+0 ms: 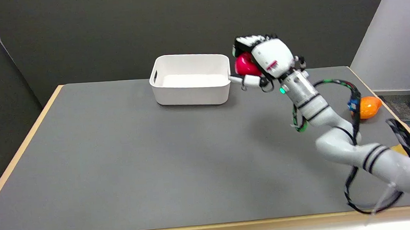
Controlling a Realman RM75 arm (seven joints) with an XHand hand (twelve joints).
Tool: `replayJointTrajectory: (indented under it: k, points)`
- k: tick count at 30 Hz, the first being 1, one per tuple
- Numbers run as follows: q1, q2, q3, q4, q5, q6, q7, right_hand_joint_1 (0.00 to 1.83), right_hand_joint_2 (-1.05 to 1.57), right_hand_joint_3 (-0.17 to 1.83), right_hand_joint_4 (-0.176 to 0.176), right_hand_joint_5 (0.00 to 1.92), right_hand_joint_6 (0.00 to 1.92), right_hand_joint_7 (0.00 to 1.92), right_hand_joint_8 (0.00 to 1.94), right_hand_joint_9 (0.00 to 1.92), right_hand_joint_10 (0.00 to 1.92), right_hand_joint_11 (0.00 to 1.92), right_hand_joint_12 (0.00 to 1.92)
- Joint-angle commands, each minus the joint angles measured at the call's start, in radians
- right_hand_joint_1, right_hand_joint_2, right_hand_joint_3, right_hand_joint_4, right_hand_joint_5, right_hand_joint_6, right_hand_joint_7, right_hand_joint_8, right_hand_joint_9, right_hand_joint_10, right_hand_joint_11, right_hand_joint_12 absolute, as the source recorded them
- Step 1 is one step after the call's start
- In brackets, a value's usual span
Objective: Place the red apple into the white box.
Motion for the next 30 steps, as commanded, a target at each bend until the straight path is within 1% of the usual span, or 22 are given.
replayJointTrajectory:
  k: [1, 2, 4, 5, 6, 7, 8, 9, 13, 16, 20, 30]
  points:
    - [0.453, -0.218, -0.205, -0.366, -0.091, -0.178, 0.001, 1.34, 1.08, 0.29, -0.134, 0.62, 1.56, 0.84, 1.26, 0.81, 1.40, 0.71, 1.59]
    - [0.472, -0.238, -0.211, -0.408, -0.091, -0.183, 0.001, 1.34, 1.08, 0.29, -0.134, 0.62, 1.56, 0.84, 1.26, 0.81, 1.40, 0.71, 1.59]
    - [0.518, -0.289, -0.225, -0.504, -0.091, -0.205, 0.001, 1.17, 1.09, 0.35, -0.044, 0.63, 1.58, 0.85, 1.28, 0.81, 1.32, 0.69, 1.61]
    - [0.533, -0.305, -0.229, -0.536, -0.091, -0.213, 0.001, 1.16, 1.08, 0.37, -0.040, 0.63, 1.59, 0.85, 1.29, 0.80, 1.33, 0.69, 1.61]
    - [0.550, -0.320, -0.231, -0.570, -0.091, -0.221, 0.001, 1.16, 1.07, 0.39, -0.041, 0.63, 1.59, 0.85, 1.30, 0.80, 1.33, 0.70, 1.61]
    - [0.568, -0.334, -0.233, -0.609, -0.091, -0.233, 0.001, 1.21, 1.07, 0.37, -0.067, 0.62, 1.59, 0.85, 1.29, 0.80, 1.35, 0.70, 1.61]
    - [0.581, -0.343, -0.233, -0.630, -0.091, -0.241, 0.001, 1.30, 1.07, 0.32, -0.118, 0.62, 1.57, 0.84, 1.27, 0.80, 1.38, 0.69, 1.60]
    - [0.594, -0.353, -0.233, -0.653, -0.091, -0.250, -0.001, 1.34, 1.08, 0.29, -0.138, 0.62, 1.56, 0.84, 1.26, 0.80, 1.40, 0.68, 1.59]
    - [0.623, -0.368, -0.231, -0.695, -0.083, -0.275, -0.007, 1.34, 1.10, 0.25, -0.142, 0.60, 1.56, 0.84, 1.28, 0.79, 1.41, 0.68, 1.57]
    - [0.629, -0.370, -0.222, -0.694, -0.083, -0.290, -0.007, 1.34, 1.10, 0.26, -0.135, 0.61, 1.56, 0.83, 1.28, 0.79, 1.42, 0.68, 1.58]
    - [0.641, -0.374, -0.214, -0.689, -0.081, -0.312, -0.007, 1.34, 1.11, 0.25, -0.137, 0.60, 1.56, 0.83, 1.28, 0.78, 1.42, 0.68, 1.59]
    - [0.683, -0.407, -0.228, -0.739, -0.090, -0.354, -0.008, 1.34, 1.11, 0.25, -0.137, 0.60, 1.57, 0.82, 1.29, 0.78, 1.42, 0.68, 1.59]
